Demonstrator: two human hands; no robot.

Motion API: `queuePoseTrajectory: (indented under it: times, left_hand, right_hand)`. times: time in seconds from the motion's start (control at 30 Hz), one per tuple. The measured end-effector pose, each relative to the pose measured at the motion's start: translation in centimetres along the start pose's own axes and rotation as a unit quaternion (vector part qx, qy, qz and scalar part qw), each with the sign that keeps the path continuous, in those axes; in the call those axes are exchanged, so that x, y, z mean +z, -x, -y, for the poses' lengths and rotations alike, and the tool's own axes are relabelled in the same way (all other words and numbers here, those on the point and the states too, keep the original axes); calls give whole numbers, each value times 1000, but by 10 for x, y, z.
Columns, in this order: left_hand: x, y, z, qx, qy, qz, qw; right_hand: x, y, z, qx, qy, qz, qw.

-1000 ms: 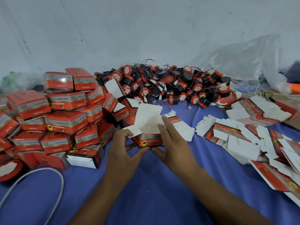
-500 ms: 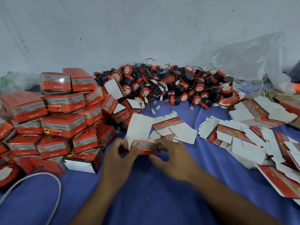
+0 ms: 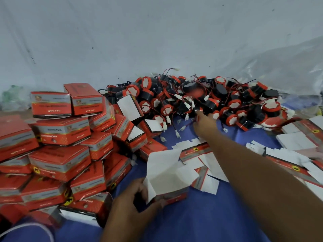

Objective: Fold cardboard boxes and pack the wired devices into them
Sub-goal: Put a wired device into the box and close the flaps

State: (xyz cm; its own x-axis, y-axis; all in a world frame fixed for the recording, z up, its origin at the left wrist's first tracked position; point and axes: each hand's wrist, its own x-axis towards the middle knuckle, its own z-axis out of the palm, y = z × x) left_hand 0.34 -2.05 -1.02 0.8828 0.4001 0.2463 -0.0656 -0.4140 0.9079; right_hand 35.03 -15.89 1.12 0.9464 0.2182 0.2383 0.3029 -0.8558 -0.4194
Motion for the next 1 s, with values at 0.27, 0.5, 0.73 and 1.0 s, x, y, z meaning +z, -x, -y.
queuePoseTrajectory:
  times: [0.27, 0.5, 0.73, 1.0]
  left_hand:
    - [-1, 1, 2, 28, -32, 2, 999]
    - [0, 5, -9, 38, -29, 50, 998]
    - [2, 15, -14, 24, -73, 163, 984]
    - [2, 15, -15, 63, -84, 158, 982]
  right_hand:
    - [-29, 45, -7, -9, -156, -11, 988]
    - [-98, 170, 3, -47, -419, 26, 907]
    - [-115, 258, 21, -207, -436, 89, 871]
    - [-103, 260, 7, -358, -151, 94, 916]
